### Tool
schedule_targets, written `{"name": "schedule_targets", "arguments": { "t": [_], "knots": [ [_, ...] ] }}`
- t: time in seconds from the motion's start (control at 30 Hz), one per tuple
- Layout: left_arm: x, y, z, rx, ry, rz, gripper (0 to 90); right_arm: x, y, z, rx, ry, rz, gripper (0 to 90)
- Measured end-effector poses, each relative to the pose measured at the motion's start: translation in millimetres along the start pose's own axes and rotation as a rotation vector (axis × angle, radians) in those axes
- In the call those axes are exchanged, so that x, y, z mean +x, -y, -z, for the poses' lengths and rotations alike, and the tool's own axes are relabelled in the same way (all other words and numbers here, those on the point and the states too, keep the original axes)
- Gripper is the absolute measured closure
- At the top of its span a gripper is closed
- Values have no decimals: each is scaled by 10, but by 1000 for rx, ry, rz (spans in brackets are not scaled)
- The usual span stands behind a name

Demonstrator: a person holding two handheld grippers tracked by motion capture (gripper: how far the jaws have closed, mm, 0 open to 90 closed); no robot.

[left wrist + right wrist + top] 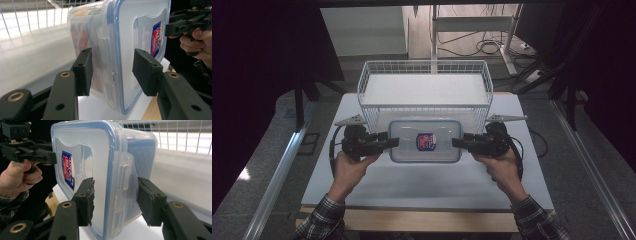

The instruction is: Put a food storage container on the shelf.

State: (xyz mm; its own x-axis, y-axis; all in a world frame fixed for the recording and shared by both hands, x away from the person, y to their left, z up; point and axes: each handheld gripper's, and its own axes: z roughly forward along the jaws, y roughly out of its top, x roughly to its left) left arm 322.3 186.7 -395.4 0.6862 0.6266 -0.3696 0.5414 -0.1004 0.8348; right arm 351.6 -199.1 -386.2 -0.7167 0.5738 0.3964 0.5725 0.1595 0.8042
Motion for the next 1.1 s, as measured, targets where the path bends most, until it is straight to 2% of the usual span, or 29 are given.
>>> {"name": "schedule_targets", "arguments": {
  "t": [0.23, 0.27, 0.4, 0.43, 0.53, 0.57, 0.63, 0.7, 0.83, 1.1],
  "knots": [
    [3, -218, 54, -22, -2, -10, 514, 25, -251, 41, -32, 6, 23, 497],
    [3, -267, 67, -27, -3, -16, 515, 34, -351, 58, -44, 6, 29, 496],
    [-13, -459, 130, -51, -12, -31, 515, 61, -517, 88, -66, 6, 41, 495],
    [-13, -459, 130, -51, -12, -31, 515, 61, -517, 88, -66, 6, 41, 495],
    [-3, -621, 172, -66, -18, -45, 516, 78, -699, 107, -86, 6, 57, 494],
    [-3, -621, 172, -66, -18, -45, 516, 75, -743, 107, -92, 6, 62, 494],
    [15, -741, 191, -72, -25, -51, 516, 68, -826, 104, -101, 4, 61, 493],
    [26, -779, 195, -76, -27, -54, 516, 54, -900, 95, -113, 2, 60, 492],
    [95, -932, 179, -88, -36, -59, 516, 10, -1026, 63, -129, 2, 57, 490],
    [256, -1059, 84, -107, -30, -38, 515, -114, -1202, -12, -140, 8, 31, 489]
  ]
}}
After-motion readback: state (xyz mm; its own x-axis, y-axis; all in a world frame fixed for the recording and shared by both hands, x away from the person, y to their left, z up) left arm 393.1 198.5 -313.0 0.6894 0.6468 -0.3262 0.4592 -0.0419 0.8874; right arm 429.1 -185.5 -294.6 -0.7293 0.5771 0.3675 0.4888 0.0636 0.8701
